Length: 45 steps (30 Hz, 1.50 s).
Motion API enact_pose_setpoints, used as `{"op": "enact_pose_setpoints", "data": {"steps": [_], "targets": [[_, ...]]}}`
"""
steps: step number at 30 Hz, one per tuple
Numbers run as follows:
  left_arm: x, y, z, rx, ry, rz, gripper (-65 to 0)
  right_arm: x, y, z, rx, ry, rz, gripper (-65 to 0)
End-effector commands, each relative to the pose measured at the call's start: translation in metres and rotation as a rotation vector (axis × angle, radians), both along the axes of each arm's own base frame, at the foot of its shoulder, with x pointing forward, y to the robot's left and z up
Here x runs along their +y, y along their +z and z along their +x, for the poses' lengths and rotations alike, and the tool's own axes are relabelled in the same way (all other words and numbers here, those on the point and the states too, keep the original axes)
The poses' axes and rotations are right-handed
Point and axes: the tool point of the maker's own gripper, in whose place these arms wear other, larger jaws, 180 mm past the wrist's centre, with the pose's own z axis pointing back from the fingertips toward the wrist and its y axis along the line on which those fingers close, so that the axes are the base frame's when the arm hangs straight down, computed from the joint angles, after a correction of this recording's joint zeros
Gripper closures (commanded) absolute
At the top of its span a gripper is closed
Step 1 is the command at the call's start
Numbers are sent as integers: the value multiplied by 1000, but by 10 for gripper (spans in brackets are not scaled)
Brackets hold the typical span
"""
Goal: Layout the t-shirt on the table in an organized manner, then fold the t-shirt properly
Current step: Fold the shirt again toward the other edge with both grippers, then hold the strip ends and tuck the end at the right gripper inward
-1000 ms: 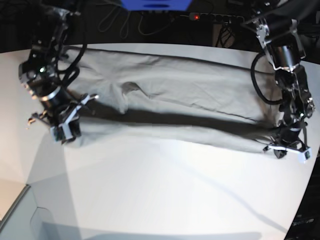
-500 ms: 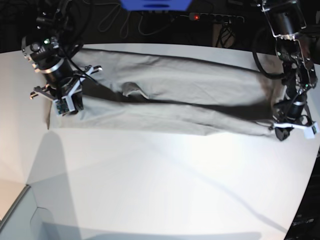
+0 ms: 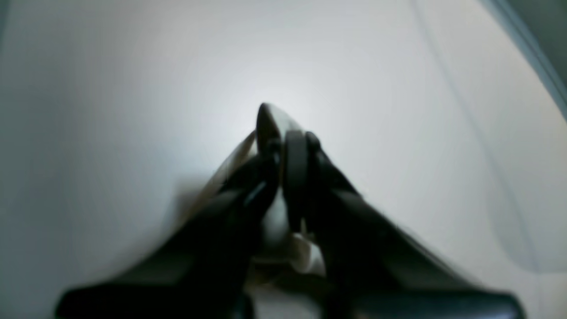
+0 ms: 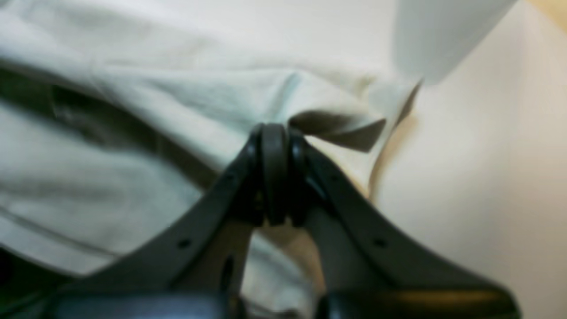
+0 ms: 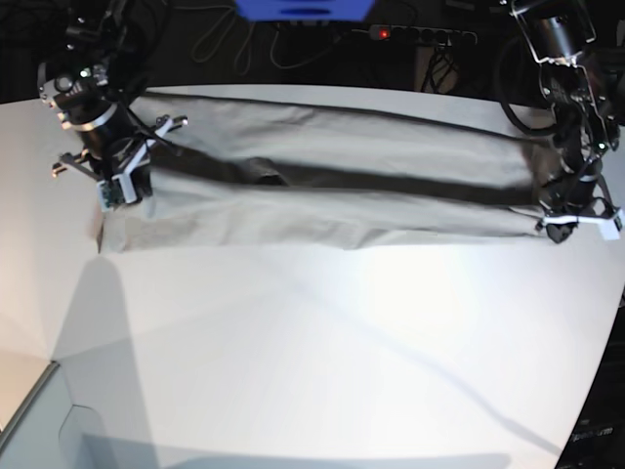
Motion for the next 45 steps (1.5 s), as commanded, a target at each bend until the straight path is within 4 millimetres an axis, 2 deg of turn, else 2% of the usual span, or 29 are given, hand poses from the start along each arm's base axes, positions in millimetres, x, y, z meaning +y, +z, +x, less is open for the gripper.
{"op": "enact_pose_setpoints", "data": {"steps": [1, 6, 12, 15, 22, 24, 25, 28, 31, 37, 39, 41, 45], "targets": [[10, 15, 8, -48, 11, 25, -1, 3, 5, 3, -28, 18, 13, 0], [12, 4, -6, -13, 15, 24, -1, 3, -11, -10, -9, 25, 44, 0], [13, 4, -7, -11, 16, 26, -1, 6, -22, -14, 4, 22, 72, 0], [14, -1, -14, 5, 16, 27, -1, -4, -26, -18, 14, -9, 68, 0], [10, -4, -14, 15, 10, 18, -7, -8, -42, -25, 60, -14, 77, 0], [10, -4, -15, 15, 8, 20, -40, -10, -42, -26, 63, -14, 72, 0], [10, -4, -15, 15, 8, 20, -75, -10, -43, -26, 65, -14, 72, 0], [10, -4, -15, 17, 8, 20, -203, -28, -38, -26, 47, -66, 56, 0], [12, -3, -16, 16, 12, 22, -296, -31, -37, -25, 45, -78, 55, 0], [14, 5, -18, 2, 5, 43, -319, -21, -43, -35, 68, -89, 81, 0], [13, 19, -13, -30, -6, 65, -319, -19, -44, -36, 72, -88, 83, 0], [12, 28, -15, -44, -18, 87, -320, -19, -45, -38, 77, -89, 82, -47], [11, 39, -14, -68, -27, 107, -321, -24, -44, -39, 76, -96, 74, -186]]}}
